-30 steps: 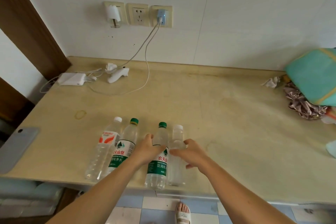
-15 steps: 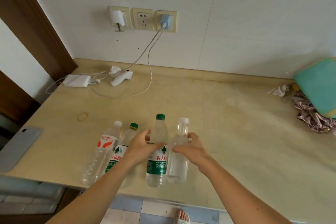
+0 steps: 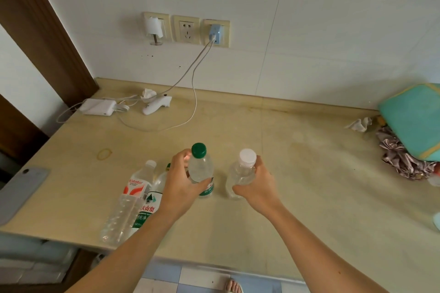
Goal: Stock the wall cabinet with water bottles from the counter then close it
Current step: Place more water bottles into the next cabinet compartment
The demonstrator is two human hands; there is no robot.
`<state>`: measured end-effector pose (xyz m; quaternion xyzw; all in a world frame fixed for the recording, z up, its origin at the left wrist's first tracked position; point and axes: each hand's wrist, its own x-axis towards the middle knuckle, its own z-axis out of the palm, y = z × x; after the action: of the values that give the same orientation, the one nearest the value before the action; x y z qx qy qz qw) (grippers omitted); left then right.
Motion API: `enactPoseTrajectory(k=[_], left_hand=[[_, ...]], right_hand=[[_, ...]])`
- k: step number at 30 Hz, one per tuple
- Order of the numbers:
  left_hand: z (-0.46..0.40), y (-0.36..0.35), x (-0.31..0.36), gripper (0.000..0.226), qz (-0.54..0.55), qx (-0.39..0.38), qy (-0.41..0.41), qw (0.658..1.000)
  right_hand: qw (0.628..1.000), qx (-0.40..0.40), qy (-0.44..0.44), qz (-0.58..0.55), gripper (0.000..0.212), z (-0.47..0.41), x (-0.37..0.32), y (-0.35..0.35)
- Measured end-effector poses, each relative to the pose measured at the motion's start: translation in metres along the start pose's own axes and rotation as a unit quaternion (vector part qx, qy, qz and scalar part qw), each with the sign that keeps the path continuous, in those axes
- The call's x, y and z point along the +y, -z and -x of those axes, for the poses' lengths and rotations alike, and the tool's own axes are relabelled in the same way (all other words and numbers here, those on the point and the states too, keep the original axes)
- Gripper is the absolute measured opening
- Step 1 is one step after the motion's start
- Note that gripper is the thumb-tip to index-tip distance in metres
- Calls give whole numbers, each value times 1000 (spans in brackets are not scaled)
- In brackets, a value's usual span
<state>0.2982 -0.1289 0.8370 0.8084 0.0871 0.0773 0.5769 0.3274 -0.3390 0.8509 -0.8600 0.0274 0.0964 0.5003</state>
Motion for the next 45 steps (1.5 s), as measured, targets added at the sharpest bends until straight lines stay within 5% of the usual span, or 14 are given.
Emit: enactPoseTrajectory(k=[8,15,22,34,45], left_hand=[[-8,3,-6,81,-57,-46,-6,997],[-4,-5,-28,101,14,-70,86,994],[-5,-22,-43,80,68,-32,129,989],[-11,-7,6,58,88,-43,43,994],[-53,25,203,57,145,-70,-184,970]], right_hand=[[999,-19,2,-30,77,-1,15,-4],[994,-94,-18,-54,92,-11,40,7],[989,-135,-39,-49,78,-29,48,6],[993,7,7,-120,69,-4,4,6],[952,197,155,-175,48,39,-152,113]])
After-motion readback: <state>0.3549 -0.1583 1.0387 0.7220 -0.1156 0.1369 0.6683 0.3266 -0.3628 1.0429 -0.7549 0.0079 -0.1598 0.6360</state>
